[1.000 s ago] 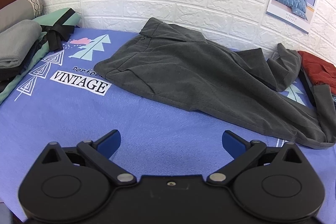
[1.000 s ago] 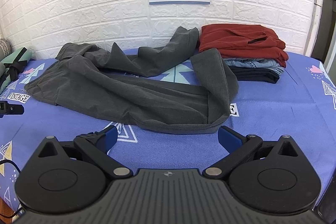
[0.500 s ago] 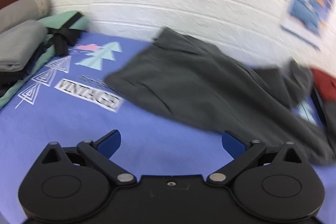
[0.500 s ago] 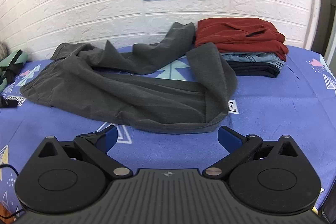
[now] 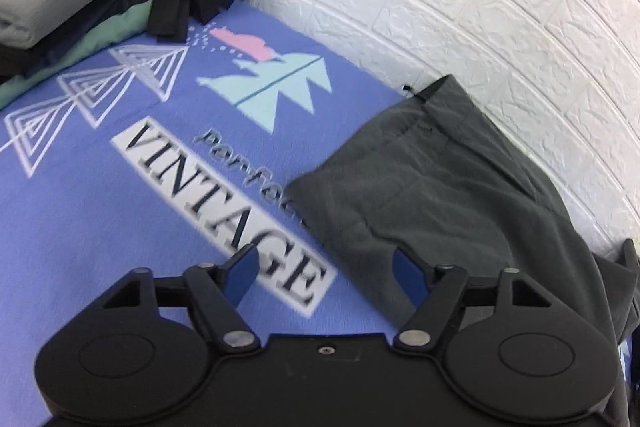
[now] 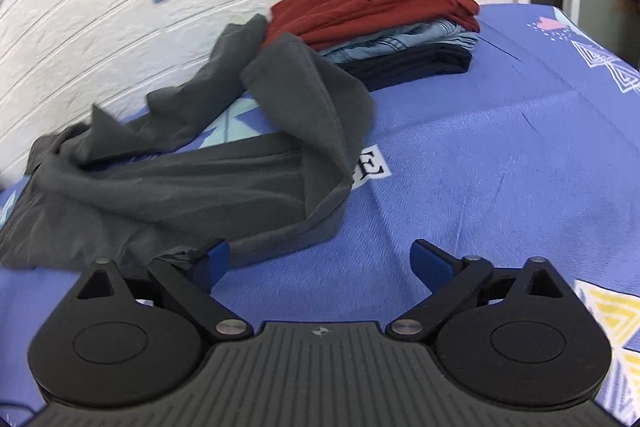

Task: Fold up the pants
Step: 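Grasp the trouser waistband with the left tool while the right tool grasps a leg hem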

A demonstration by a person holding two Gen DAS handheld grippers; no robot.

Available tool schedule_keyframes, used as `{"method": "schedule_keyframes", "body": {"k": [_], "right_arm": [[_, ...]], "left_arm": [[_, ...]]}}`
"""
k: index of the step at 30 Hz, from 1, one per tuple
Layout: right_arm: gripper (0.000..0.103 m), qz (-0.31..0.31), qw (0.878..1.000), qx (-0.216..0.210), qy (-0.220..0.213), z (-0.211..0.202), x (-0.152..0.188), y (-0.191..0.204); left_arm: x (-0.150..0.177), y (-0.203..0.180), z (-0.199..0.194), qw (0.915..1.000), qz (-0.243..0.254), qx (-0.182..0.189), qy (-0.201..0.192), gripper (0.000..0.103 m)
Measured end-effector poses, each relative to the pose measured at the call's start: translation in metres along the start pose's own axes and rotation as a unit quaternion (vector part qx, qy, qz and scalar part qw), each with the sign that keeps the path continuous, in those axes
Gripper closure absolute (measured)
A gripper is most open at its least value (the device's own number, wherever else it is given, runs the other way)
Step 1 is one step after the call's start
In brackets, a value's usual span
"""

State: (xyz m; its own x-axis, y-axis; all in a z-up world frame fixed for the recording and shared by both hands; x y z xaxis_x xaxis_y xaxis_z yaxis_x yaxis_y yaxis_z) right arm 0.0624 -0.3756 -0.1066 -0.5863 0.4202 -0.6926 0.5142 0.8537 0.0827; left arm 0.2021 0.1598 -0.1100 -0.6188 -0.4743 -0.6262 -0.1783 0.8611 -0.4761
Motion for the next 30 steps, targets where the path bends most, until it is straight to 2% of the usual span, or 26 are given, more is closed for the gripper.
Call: {"method": "schedule_keyframes", "body": {"k": [5, 10, 13, 17, 18, 19, 20, 21, 23, 26, 30], "right_arm": [[0.0, 0.032, 0.999, 0.019, -0.008, 0.018, -0.01, -0.004], [0.0, 0.036, 0.999, 0.032, -0.012, 0.031, -0.014, -0.003], [0.0, 0.047, 0.998, 0.03, -0.019, 0.035, -0.016, -0.002], [0.002, 0.047, 0.998, 0.044, -0.03, 0.038, -0.019, 0.001], [0.041, 0.043, 0.998, 0.043, -0.03, 0.039, -0.019, 0.001], [0.057, 0.045, 0.998, 0.03, -0.026, 0.041, -0.02, 0.002], [0.076, 0.056, 0.998, 0.011, -0.021, 0.043, -0.02, 0.001], [0.086, 0.069, 0.998, 0.001, -0.016, 0.043, -0.021, -0.001], [0.096, 0.077, 0.997, -0.007, -0.02, 0.033, -0.024, -0.004], [0.097, 0.072, 0.996, -0.029, -0.044, 0.004, -0.029, -0.01], [0.098, 0.08, 0.993, -0.068, -0.051, -0.041, -0.028, -0.02]], "left_arm": [[-0.012, 0.001, 0.012, 0.9999, -0.004, 0.012, -0.006, 0.092], [-0.019, 0.0, 0.027, 0.9995, -0.011, 0.026, -0.016, 0.089], [-0.021, -0.002, 0.033, 0.9993, -0.007, 0.025, -0.026, 0.086], [-0.018, -0.009, 0.036, 0.9993, 0.013, 0.002, -0.034, 0.087], [-0.017, -0.009, 0.036, 0.9991, 0.018, -0.014, -0.037, 0.087], [-0.018, -0.007, 0.035, 0.9986, 0.02, -0.027, -0.04, 0.088], [-0.019, -0.006, 0.033, 0.9986, 0.012, -0.024, -0.046, 0.097], [-0.02, -0.003, 0.029, 0.9985, -0.008, -0.013, -0.052, 0.098], [-0.025, 0.003, 0.014, 0.9965, -0.047, 0.006, -0.069, 0.1], [-0.035, 0.009, -0.02, 0.9911, -0.072, 0.04, -0.105, 0.101], [-0.043, 0.017, -0.069, 0.9901, -0.071, 0.039, -0.115, 0.103]]}}
Point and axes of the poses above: each gripper's, at about its wrist camera, not at the fingertips, and z roughly the way its jaws point, y to its left, x to its underside, the point moved 6 cm from there along z, roughly the way its jaws point, and after that the axes turned 11 degrees about x, right-handed, at the moved point
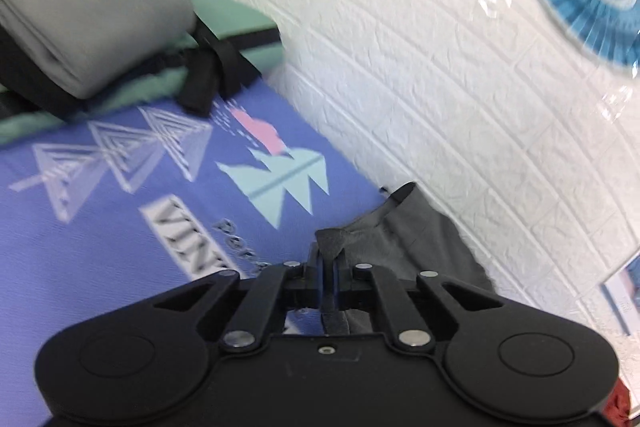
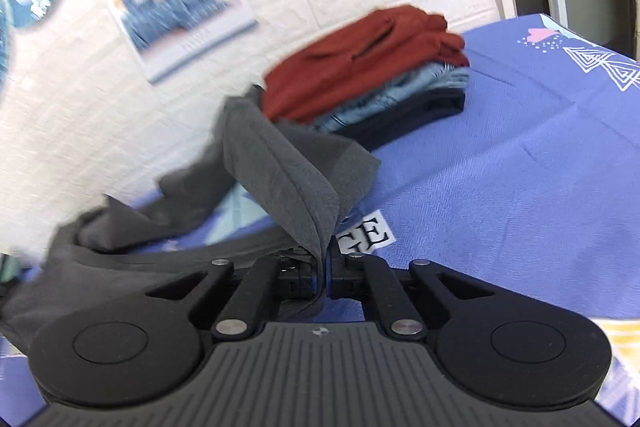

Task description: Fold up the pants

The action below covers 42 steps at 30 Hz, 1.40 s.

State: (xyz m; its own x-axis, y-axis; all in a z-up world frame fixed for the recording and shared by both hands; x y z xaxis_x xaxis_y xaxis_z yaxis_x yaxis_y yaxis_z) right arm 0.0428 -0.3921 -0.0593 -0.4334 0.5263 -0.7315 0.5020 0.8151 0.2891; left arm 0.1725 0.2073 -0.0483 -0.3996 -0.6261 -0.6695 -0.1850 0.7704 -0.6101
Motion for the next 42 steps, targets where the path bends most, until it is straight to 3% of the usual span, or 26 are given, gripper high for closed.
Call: {"method": "schedule_keyframes", "body": {"k": [4, 7, 8, 10, 11, 13, 14, 16, 17, 18, 20, 24, 29, 33, 37, 40, 41, 42], "right_arm": [[0.098, -0.013, 0.999, -0.026, 0.02, -0.046, 0.015, -0.011], [0.096, -0.037, 0.996, -0.023, 0.081, -0.056, 0.049, -0.021], [0.093, -0.05, 0.993, -0.02, 0.108, -0.054, 0.064, -0.022], [0.077, -0.082, 0.984, -0.003, 0.161, -0.045, 0.091, -0.027], [0.073, -0.091, 0.982, -0.001, 0.167, -0.044, 0.098, -0.028], [0.064, -0.097, 0.983, -0.009, 0.156, -0.05, 0.093, -0.028], [0.056, -0.1, 0.984, -0.006, 0.147, -0.055, 0.086, -0.027], [0.036, -0.111, 0.988, -0.008, 0.105, -0.071, 0.069, -0.027], [0.021, -0.117, 0.99, -0.009, 0.083, -0.077, 0.061, -0.026], [0.014, -0.12, 0.991, -0.009, 0.06, -0.083, 0.053, -0.025], [0.012, -0.118, 0.992, -0.015, 0.028, -0.087, 0.04, -0.022], [0.012, -0.101, 0.994, -0.036, 0.031, -0.061, 0.031, -0.014], [0.012, -0.109, 0.992, -0.055, 0.042, -0.034, 0.036, 0.008], [0.012, -0.118, 0.989, -0.071, 0.052, -0.032, 0.044, 0.021], [0.012, -0.121, 0.989, -0.075, 0.042, -0.038, 0.044, 0.021], [0.016, -0.112, 0.99, -0.061, 0.055, -0.029, 0.046, 0.013], [0.039, -0.108, 0.99, -0.061, 0.062, -0.026, 0.047, 0.009], [0.082, -0.103, 0.99, -0.066, 0.066, -0.026, 0.048, 0.007]], "left_arm": [[-0.001, 0.019, -0.061, 0.9999, 0.016, -0.004, 0.005, 0.103], [0.018, 0.044, -0.095, 0.9985, 0.034, -0.043, 0.008, 0.102], [0.027, 0.057, -0.098, 0.9973, 0.035, -0.062, 0.015, 0.102], [0.051, 0.081, -0.089, 0.9945, 0.032, -0.088, 0.047, 0.097], [0.062, 0.09, -0.083, 0.9923, 0.032, -0.103, 0.061, 0.093], [0.072, 0.094, -0.079, 0.9894, 0.051, -0.123, 0.058, 0.069], [0.071, 0.089, -0.081, 0.9881, 0.064, -0.129, 0.053, 0.065], [0.062, 0.076, -0.088, 0.9863, 0.081, -0.133, 0.053, 0.007], [0.056, 0.069, -0.094, 0.9869, 0.084, -0.129, 0.048, 0.0], [0.05, 0.062, -0.103, 0.9878, 0.088, -0.123, 0.035, 0.0], [0.038, 0.043, -0.117, 0.9886, 0.105, -0.107, 0.015, 0.0], [0.037, 0.0, -0.129, 0.9883, 0.142, -0.056, 0.011, 0.0], [0.074, -0.045, -0.095, 0.9834, 0.164, 0.013, 0.078, 0.0], [0.107, -0.083, -0.051, 0.9734, 0.18, 0.063, 0.127, 0.0], [0.129, -0.116, -0.004, 0.9621, 0.208, 0.083, 0.156, 0.0], [0.142, -0.131, 0.034, 0.9568, 0.236, 0.061, 0.159, 0.0], [0.149, -0.134, 0.046, 0.9538, 0.245, 0.056, 0.164, 0.0], [0.155, -0.137, 0.058, 0.9502, 0.257, 0.05, 0.169, 0.0]]}}
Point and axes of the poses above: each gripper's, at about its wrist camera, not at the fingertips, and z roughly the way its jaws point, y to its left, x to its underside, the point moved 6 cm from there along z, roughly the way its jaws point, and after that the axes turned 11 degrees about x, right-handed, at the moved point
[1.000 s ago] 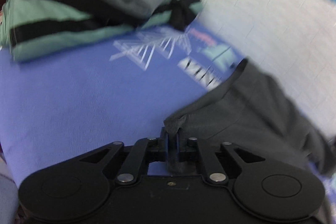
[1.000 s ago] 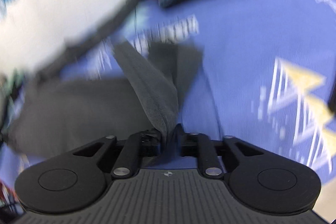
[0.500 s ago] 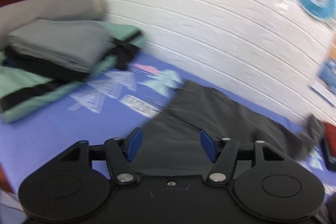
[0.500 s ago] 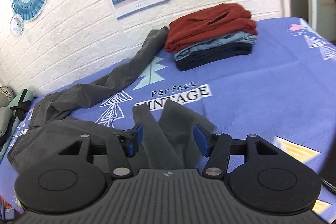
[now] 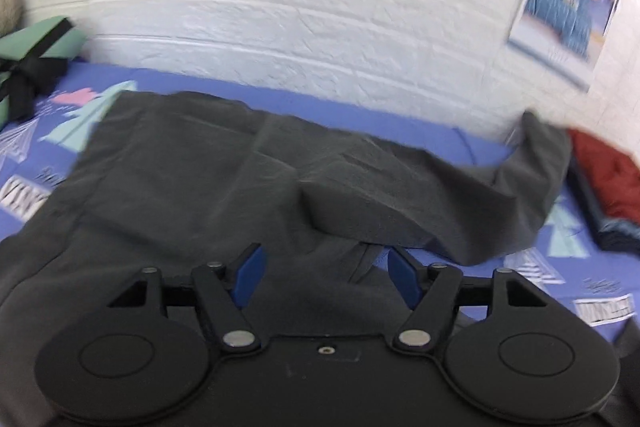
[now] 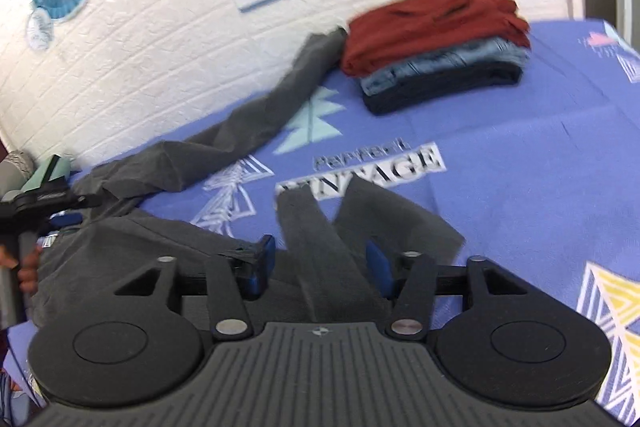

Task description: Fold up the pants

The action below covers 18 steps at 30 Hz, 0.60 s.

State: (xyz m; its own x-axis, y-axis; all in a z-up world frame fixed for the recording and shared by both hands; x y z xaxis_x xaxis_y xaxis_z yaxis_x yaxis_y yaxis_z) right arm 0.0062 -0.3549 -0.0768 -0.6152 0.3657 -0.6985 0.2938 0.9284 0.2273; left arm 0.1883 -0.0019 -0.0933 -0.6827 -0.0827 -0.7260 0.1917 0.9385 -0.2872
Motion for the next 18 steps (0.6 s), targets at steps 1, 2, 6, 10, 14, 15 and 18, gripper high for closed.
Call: {"method": "schedule_keyframes", "body": {"k": [1, 2, 6, 10, 14, 15, 18], "right_arm": [[0.089, 0.009, 1.0, -0.003, -0.004, -0.003, 0.0, -0.003], [0.09, 0.015, 1.0, 0.003, -0.014, -0.01, -0.001, -0.007], [0.093, 0.051, 0.995, 0.067, -0.06, -0.06, -0.003, -0.05], [0.087, 0.084, 0.986, 0.147, -0.007, -0.096, 0.033, -0.106], [0.055, 0.064, 0.966, 0.247, 0.03, -0.104, 0.056, -0.129], [0.049, 0.067, 0.967, 0.244, 0.014, -0.107, 0.051, -0.13], [0.032, 0.066, 0.979, 0.189, -0.037, -0.107, 0.028, -0.121]], "left_arm": [[0.0, -0.002, 0.012, 0.9999, 0.011, -0.011, 0.006, 0.0], [0.001, -0.002, 0.024, 0.9995, 0.021, -0.022, 0.013, 0.001], [-0.001, 0.007, 0.038, 0.9993, -0.014, -0.031, 0.014, 0.073], [-0.002, 0.013, 0.033, 0.9993, -0.027, -0.023, 0.009, 0.075], [-0.007, 0.007, 0.031, 0.999, -0.037, -0.022, 0.012, 0.067], [-0.008, 0.006, 0.028, 0.9989, -0.039, -0.021, 0.011, 0.067], [-0.009, 0.003, 0.021, 0.9992, -0.037, -0.014, 0.004, 0.05]]}}
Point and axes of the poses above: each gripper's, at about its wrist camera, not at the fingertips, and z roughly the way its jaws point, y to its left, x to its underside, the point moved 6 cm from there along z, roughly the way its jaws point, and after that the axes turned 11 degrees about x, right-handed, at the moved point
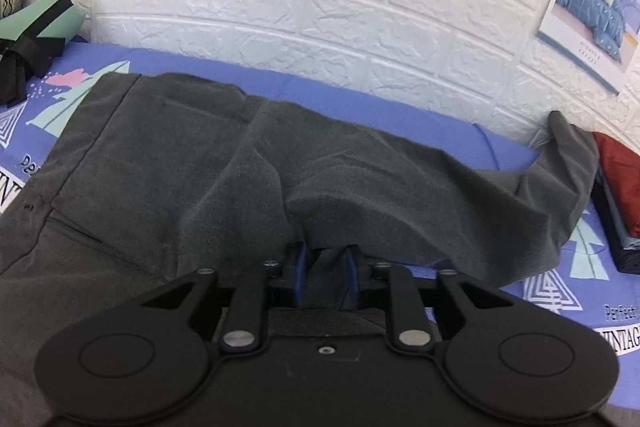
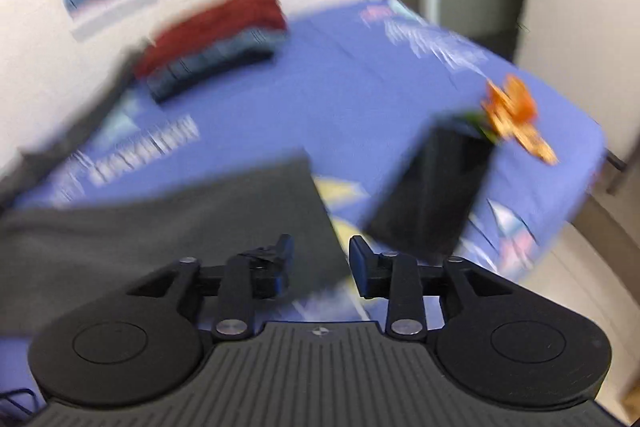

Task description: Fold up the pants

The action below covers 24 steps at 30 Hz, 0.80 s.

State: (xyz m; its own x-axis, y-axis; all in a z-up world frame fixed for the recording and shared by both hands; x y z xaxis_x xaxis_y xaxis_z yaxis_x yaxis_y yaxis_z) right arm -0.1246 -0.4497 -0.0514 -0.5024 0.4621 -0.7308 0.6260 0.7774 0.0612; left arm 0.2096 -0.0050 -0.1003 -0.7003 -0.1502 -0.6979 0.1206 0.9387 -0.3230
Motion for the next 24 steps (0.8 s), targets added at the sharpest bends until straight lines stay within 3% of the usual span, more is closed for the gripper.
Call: {"method": "schedule_keyframes", "body": {"k": [1, 2, 3, 4, 7, 9, 14, 16, 17, 20, 24], "right_arm": [[0.026, -0.009, 1.0, -0.014, -0.012, 0.003, -0.008, 0.007], [0.017, -0.024, 0.999, -0.022, -0.026, 0.007, -0.014, 0.013], [0.016, -0.041, 0.998, -0.02, -0.036, 0.013, -0.019, 0.017], [0.016, -0.06, 0.997, -0.015, -0.038, 0.021, -0.022, 0.02], [0.021, -0.072, 0.997, -0.008, -0.016, 0.053, -0.027, 0.016], [0.03, -0.058, 0.998, -0.016, 0.008, 0.069, -0.025, 0.011], [0.03, -0.028, 0.998, -0.04, 0.031, 0.086, -0.021, 0.007], [0.051, -0.013, 0.998, -0.056, 0.031, 0.086, -0.022, 0.006], [0.092, -0.009, 0.997, -0.068, 0.022, 0.083, -0.025, 0.006], [0.095, 0.023, 0.998, -0.056, -0.005, 0.081, -0.035, -0.004], [0.096, 0.036, 0.999, -0.031, 0.018, 0.104, -0.028, -0.006]], "left_arm": [[0.001, -0.001, -0.003, 1.0, 0.002, 0.0, -0.002, 0.034], [0.001, -0.001, -0.005, 1.0, 0.005, 0.001, -0.003, 0.026], [0.002, -0.002, -0.006, 1.0, 0.007, 0.002, -0.002, 0.015], [0.002, -0.002, -0.006, 1.0, 0.009, 0.003, 0.002, 0.012], [0.005, -0.001, -0.006, 0.9998, 0.012, 0.01, 0.015, 0.01], [0.007, -0.001, -0.004, 0.9996, 0.013, 0.011, 0.024, 0.01], [0.006, -0.002, 0.0, 0.9995, 0.012, 0.005, 0.028, 0.01], [0.005, -0.004, 0.002, 0.9995, 0.013, 0.003, 0.029, 0.013], [0.005, -0.004, 0.003, 0.9994, 0.015, 0.001, 0.03, 0.013], [0.006, -0.005, 0.005, 0.9993, 0.018, -0.007, 0.032, 0.011], [0.008, -0.005, 0.011, 0.9992, 0.021, -0.016, 0.032, 0.009]]}}
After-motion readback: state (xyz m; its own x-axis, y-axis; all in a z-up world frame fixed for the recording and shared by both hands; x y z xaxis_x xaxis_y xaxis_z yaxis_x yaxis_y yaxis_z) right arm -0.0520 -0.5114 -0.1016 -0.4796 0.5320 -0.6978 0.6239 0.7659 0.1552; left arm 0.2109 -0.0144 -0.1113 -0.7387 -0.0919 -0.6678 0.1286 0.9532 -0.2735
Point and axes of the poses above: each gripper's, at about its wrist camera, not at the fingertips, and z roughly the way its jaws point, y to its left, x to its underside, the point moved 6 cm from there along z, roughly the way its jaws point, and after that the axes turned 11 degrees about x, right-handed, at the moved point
